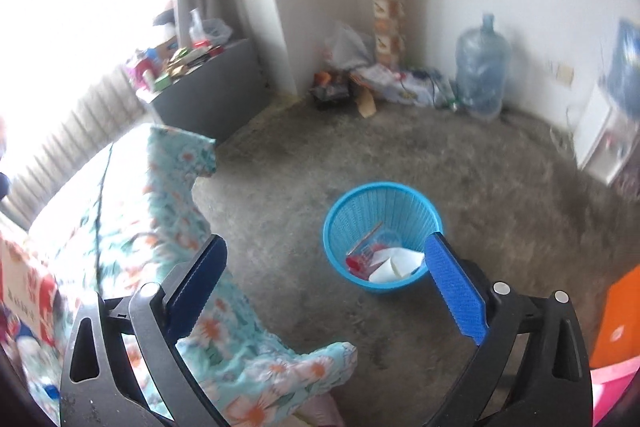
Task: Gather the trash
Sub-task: 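Move both tools back to the trash on the bed, then grasp the crumpled white tissue on the quilt with the left tool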
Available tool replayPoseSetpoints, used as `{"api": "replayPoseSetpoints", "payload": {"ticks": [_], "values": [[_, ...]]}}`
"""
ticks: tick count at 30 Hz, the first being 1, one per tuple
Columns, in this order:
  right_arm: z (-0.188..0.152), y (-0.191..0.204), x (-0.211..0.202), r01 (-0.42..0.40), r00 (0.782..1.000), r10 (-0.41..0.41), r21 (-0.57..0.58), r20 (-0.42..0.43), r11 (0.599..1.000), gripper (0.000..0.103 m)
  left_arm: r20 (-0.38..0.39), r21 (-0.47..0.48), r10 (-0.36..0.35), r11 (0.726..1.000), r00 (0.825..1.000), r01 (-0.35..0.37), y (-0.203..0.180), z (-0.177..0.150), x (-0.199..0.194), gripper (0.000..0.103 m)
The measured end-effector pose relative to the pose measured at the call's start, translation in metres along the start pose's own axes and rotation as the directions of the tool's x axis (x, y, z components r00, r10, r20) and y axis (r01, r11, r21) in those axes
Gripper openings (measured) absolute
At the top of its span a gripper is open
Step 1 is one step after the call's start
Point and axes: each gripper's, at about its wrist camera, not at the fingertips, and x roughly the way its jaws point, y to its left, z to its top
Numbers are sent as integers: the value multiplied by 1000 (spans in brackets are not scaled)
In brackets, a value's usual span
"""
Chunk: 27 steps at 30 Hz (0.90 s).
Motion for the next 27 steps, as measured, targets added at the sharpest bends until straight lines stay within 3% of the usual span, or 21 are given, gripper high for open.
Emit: {"api": "replayPoseSetpoints", "payload": {"ticks": [7,10,13,15,17,23,27], "values": [[-11,72,-29,7,997,10,-226,74,974,95,70,-137,160,979,985,-150,65,-43,-90,77],[-16,97,-39,-16,992,56,-325,113,946,95,97,-193,252,954,963,-230,93,-63,-126,77],[-15,113,-47,-95,983,145,-367,113,925,95,113,-250,332,922,937,-296,119,-84,-160,77],[-15,127,-55,-194,965,245,-380,91,904,95,121,-285,381,898,917,-336,134,-98,-180,77],[-14,143,-60,-301,933,354,-400,64,866,95,127,-321,428,871,895,-371,149,-112,-198,78],[-12,194,-71,-378,892,450,-477,42,794,95,120,-433,510,799,852,-417,197,-150,-232,78],[-14,218,-75,-432,867,499,-474,17,767,95,113,-516,521,758,846,-398,227,-168,-243,78]]}}
